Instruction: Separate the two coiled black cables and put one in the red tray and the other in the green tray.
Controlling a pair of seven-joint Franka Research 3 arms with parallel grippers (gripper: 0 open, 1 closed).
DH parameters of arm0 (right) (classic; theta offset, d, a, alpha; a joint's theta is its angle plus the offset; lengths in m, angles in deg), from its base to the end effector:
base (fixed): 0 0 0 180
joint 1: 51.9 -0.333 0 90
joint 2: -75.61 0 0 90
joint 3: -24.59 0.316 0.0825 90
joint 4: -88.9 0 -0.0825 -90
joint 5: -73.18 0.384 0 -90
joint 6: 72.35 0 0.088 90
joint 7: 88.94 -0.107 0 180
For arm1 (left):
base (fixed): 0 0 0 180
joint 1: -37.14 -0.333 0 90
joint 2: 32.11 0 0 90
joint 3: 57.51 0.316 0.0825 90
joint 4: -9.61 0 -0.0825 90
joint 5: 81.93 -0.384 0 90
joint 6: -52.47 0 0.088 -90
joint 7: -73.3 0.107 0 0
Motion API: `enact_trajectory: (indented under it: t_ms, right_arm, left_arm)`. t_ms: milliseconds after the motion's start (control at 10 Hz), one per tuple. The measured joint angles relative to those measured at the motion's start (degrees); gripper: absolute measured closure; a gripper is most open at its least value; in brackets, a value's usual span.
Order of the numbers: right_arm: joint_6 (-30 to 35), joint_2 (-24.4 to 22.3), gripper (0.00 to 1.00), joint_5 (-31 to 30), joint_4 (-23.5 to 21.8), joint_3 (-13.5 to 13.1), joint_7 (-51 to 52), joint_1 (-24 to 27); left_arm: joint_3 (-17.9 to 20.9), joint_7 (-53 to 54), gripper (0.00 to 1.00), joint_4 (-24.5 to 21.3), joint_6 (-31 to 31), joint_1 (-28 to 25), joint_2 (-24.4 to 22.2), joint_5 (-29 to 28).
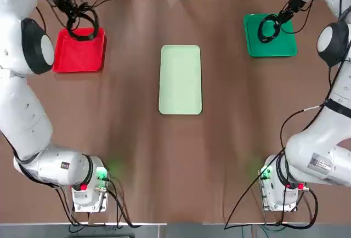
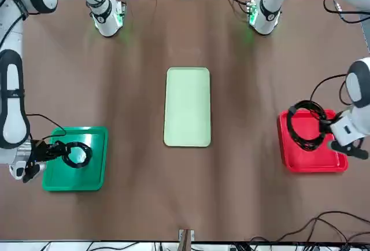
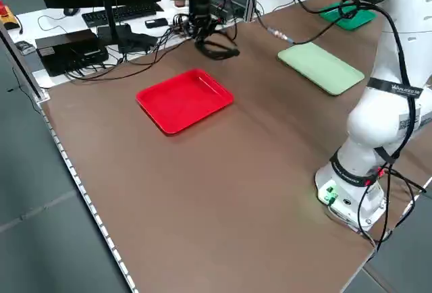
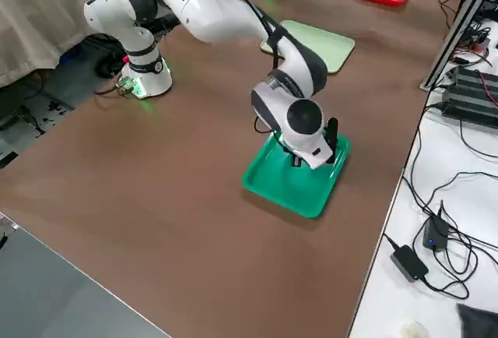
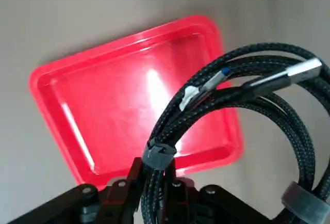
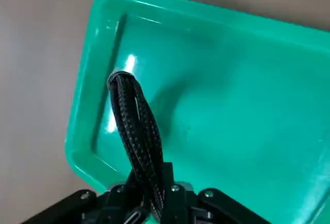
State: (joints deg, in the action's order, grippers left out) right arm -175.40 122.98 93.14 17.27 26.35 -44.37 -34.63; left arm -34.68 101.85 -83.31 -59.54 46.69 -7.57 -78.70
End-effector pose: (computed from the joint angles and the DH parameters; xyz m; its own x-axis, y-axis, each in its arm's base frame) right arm 0.7022 -0.1705 0.2505 0.9327 0.3602 0.0192 0.3330 -0.8392 -0.4300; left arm 0.6506 0.1185 0.3861 0.9589 -0.2628 -0.1068 -0.2708 -0.9602 -0.0680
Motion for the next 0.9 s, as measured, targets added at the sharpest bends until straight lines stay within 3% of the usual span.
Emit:
enact_trajectory:
  t_ms: [200, 300, 500, 700, 800, 900]
  right_arm:
    - [-1.1, 0.1, 0.81, -0.2, 0.2, -0.2, 1.5, 0.1]
    - [-1.6, 0.1, 0.74, -0.3, 0.3, -0.2, 2.0, 0.1]
    - [-1.7, 0.1, 0.44, -0.6, 0.4, -0.2, 2.2, 0.1]
    - [-1.7, 0.1, 0.13, -1.4, 0.6, -0.1, 2.3, 0.0]
    - [-1.7, 0.0, 0.01, -2.7, 0.9, -0.1, 2.4, 0.0]
    - [-0.5, -0.2, 0.00, -4.1, 1.5, 0.0, 2.5, -0.1]
  left_arm:
    - [0.1, 1.7, 0.80, -1.9, -6.1, -3.3, 1.8, 2.6]
    - [0.4, 2.0, 0.80, -2.1, -9.5, -3.8, 4.0, 4.5]
    - [2.3, 5.6, 0.80, -2.1, -14.2, -4.0, 9.0, 9.7]
    - [3.9, 9.1, 0.80, -2.1, -14.9, -5.2, 11.8, 13.3]
    - [4.0, 10.1, 0.80, -2.2, -14.9, -6.3, 12.1, 13.8]
    - [4.1, 10.3, 0.80, -2.2, -14.9, -7.0, 12.2, 13.8]
